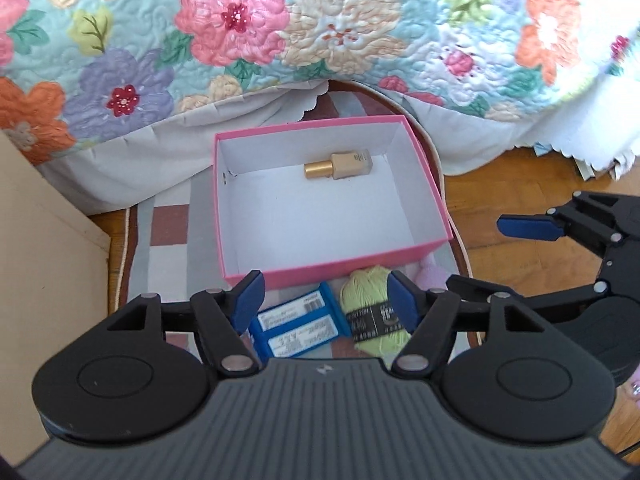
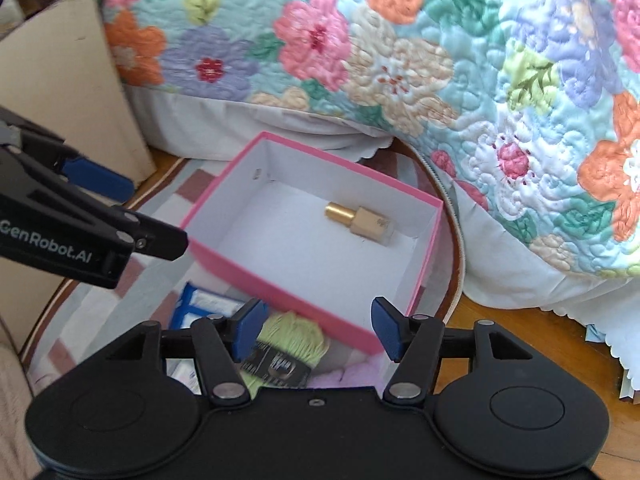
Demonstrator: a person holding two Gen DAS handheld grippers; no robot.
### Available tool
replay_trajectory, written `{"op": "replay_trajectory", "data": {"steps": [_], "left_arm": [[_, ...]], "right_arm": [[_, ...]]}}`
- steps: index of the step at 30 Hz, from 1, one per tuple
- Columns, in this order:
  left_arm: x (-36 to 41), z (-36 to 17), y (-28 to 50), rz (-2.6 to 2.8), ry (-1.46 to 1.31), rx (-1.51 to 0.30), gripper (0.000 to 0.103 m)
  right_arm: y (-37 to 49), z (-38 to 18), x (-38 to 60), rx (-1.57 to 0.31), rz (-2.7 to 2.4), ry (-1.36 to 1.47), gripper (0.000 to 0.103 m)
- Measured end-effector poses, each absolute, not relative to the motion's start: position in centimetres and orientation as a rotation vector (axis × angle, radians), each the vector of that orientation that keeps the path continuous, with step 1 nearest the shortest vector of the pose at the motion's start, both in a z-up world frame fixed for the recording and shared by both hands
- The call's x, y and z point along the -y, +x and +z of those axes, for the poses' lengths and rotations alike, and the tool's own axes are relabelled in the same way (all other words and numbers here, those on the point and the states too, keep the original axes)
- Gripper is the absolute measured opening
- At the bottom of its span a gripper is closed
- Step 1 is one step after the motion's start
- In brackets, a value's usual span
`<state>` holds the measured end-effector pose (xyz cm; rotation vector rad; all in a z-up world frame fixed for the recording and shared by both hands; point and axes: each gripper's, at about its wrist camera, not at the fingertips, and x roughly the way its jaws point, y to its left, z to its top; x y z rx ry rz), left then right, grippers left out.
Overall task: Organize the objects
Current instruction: 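Lift the left tool out of the pink box and back over the rug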
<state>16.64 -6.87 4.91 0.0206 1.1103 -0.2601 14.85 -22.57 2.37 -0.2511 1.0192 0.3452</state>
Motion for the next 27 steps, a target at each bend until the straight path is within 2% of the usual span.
{"op": "replay_trajectory", "data": {"steps": [11,27], "left_arm": [[8.2,5.2,10.5,-0.279,0.062,-1.102,0.068],[8.1,3.3,5.5,-0.342,0.026,-1.179,0.073]], "right_arm": [[7.3,4.2,22.7,-0.997,0.406,-0.311,0.072],[0.5,2.7,23.4,-1.068,0.467,-0.345,0.077]]}}
